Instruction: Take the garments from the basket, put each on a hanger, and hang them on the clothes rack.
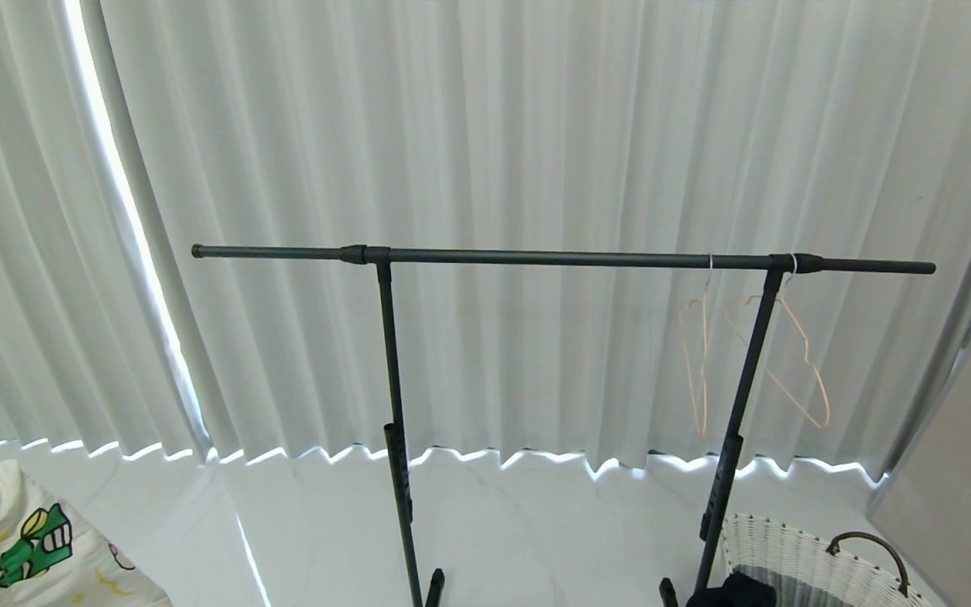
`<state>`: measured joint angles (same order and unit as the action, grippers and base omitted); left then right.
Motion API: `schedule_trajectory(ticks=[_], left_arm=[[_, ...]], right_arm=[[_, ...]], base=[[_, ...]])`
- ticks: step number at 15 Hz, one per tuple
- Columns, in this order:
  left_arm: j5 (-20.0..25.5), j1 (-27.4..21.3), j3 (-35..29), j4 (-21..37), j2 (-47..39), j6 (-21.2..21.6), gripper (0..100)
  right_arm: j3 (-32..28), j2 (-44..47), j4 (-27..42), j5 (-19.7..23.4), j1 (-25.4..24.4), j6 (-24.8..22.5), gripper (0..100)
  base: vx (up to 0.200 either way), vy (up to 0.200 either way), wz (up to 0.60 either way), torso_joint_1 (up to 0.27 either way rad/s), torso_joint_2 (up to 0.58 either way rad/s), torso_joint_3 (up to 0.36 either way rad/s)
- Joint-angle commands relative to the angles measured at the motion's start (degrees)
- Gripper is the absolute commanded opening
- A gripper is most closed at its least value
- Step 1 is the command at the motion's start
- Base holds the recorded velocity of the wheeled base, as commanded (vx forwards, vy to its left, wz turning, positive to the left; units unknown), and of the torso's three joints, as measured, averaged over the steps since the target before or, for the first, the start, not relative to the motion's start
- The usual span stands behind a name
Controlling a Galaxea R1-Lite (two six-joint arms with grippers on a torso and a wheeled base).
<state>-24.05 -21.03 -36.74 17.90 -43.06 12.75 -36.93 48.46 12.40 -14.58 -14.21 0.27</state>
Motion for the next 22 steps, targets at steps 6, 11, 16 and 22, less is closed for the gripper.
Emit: schedule_trajectory(ticks=[6,11,16,22], left_arm=[[-0.29,0.11,0.36,0.03,1.92,4.56,0],[-0.29,0.02,1.59,0.03,3.77,4.83,0],[-0.29,0.11,1.59,0.03,3.77,4.74,0],[-0.29,0.11,1.67,0.03,3.86,4.39,0]], right_arm=[[1.24,-1.17,-0.01,-0.1,-0.02,-1.59,100],[1.33,-1.79,-0.01,-0.1,-0.02,-1.67,100],[1.42,-1.79,-0.01,-0.01,-0.11,-1.67,100],[1.77,-1.7,-1.76,3.15,-0.2,-1.41,100]], base=[[0.0,-0.033,0.0,0.028,-0.05,-0.028],[0.0,-0.2,0.0,0.008,-0.01,0.0],[0.0,-0.2,0.0,0.0,0.0,0.004],[0.0,-0.067,0.0,0.002,0.0,0.002]])
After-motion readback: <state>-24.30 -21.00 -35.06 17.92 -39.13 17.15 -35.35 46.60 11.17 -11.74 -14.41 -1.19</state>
